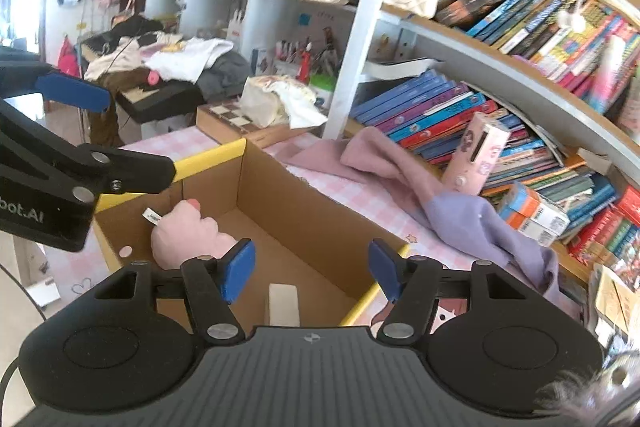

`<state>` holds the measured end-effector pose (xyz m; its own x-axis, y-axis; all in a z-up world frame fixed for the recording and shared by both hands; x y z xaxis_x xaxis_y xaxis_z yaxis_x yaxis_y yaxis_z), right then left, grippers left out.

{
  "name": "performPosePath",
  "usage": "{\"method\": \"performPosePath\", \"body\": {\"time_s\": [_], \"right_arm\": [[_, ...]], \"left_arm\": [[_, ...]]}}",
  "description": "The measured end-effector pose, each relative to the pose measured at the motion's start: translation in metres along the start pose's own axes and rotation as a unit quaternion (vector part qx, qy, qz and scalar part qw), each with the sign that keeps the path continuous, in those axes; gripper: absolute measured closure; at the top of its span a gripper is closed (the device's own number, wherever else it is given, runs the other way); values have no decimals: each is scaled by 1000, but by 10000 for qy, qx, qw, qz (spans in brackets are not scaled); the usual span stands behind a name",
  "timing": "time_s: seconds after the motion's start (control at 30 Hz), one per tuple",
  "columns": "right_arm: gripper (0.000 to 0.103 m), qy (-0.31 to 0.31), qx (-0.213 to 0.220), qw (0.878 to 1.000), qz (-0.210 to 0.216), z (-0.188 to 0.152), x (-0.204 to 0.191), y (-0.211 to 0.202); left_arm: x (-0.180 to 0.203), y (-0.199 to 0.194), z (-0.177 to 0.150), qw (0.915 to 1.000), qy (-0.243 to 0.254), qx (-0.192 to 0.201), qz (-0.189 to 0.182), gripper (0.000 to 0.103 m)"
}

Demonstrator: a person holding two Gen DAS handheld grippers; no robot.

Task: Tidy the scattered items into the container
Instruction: 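Withdraw both tools from the box and back away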

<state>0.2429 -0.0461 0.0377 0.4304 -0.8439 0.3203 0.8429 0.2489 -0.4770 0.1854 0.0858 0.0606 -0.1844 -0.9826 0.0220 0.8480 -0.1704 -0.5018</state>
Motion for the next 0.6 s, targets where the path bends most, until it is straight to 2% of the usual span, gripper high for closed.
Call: {"method": "performPosePath", "body": {"time_s": [0.4, 0.6], "right_arm": [[42, 509, 321, 9971, -467, -31, 3, -70], [41, 790, 291, 9946, -600, -51, -2, -97]], "left_arm": [[2, -62, -36, 9993, -209, 49, 319, 7], [7, -88, -59, 9981, -391, 56, 462, 7]]}}
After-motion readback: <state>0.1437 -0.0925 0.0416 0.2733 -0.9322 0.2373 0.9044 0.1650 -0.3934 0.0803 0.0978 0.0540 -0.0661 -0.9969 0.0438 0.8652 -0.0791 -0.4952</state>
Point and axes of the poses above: each gripper's, at about its wrist camera, not at the fingertips, and y roughly the way its jaws point, x to its right, z to its top, the point moved 3 cm from there along y, roughly the way its jaws point, and after that the axes turned 12 degrees about -z, right-handed, at the moved point
